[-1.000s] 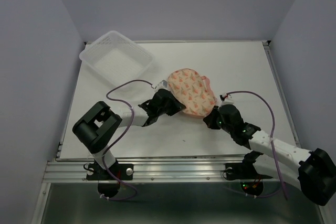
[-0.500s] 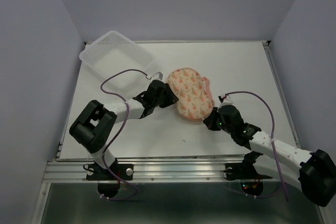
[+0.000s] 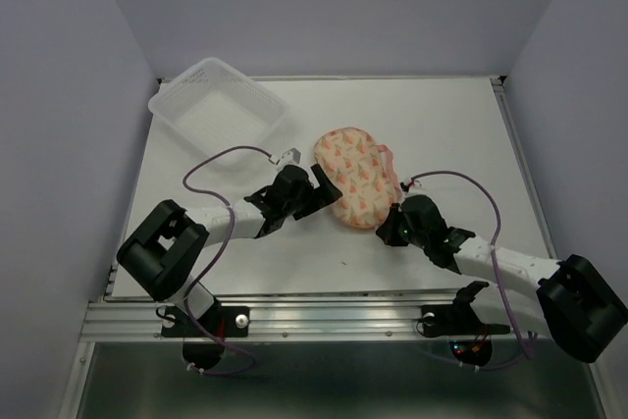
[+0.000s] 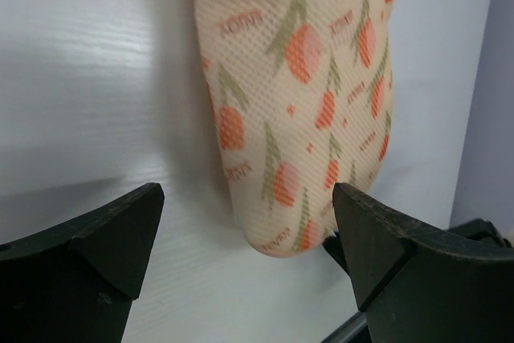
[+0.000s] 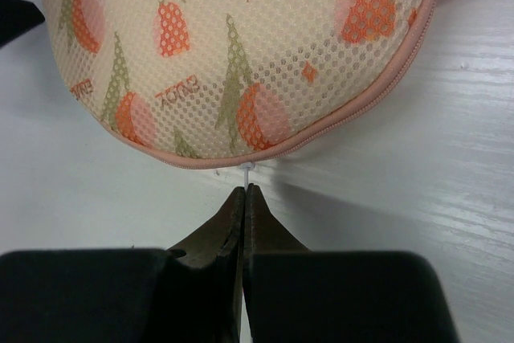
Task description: Unzip the laundry bag and remove the bra
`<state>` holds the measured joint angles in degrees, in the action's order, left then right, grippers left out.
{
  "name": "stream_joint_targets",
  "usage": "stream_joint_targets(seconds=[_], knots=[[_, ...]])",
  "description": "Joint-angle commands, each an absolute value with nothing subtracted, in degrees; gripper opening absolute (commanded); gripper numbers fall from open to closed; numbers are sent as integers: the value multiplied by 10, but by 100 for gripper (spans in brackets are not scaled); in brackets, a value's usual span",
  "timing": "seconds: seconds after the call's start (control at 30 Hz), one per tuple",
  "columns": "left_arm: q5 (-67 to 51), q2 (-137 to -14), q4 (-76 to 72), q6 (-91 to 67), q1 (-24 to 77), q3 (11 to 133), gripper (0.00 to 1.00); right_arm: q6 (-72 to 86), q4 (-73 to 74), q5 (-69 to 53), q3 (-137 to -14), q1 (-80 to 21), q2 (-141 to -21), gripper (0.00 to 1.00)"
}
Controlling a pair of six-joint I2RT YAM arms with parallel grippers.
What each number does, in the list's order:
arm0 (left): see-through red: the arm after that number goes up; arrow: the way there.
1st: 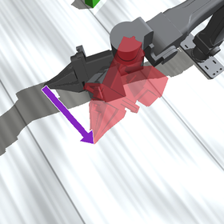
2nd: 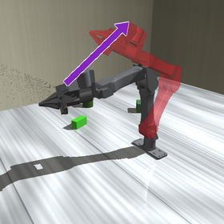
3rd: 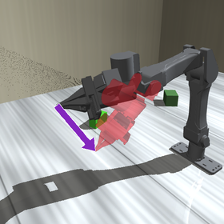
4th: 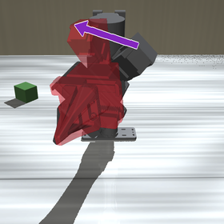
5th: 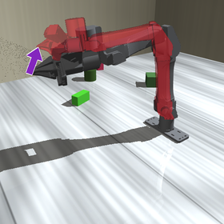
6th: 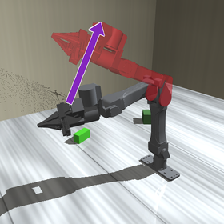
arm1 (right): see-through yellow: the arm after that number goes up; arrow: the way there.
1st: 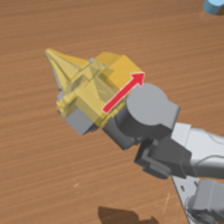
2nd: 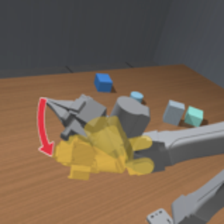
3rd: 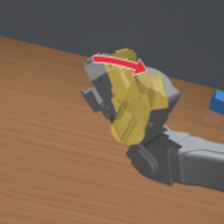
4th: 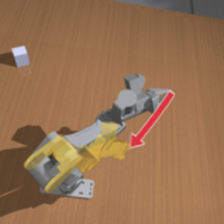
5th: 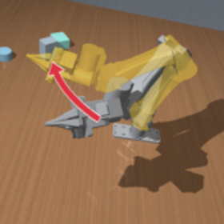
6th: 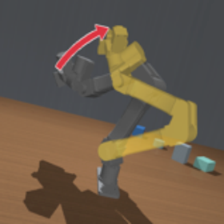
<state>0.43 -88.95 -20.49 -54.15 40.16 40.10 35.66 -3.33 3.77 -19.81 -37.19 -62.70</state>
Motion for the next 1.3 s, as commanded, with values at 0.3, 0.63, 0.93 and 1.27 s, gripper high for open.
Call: stream_joint_targets(seconds=[0.3, 0.63, 0.93, 1.27], knots=[[40, -909, -292, -671, 487, 361, 98, 369, -119, 19, -250, -401, -674, 1], [42, -949, -304, -679, 490, 379, 33, 375, -129, 32, -259, -432, -695, 1], [38, -905, -275, -635, 461, 360, 0, 367, -73, 130, -220, -432, -642, 1], [-16, -881, -213, -524, 380, 358, 0, 367, 42, 248, -214, -432, -575, 1]])
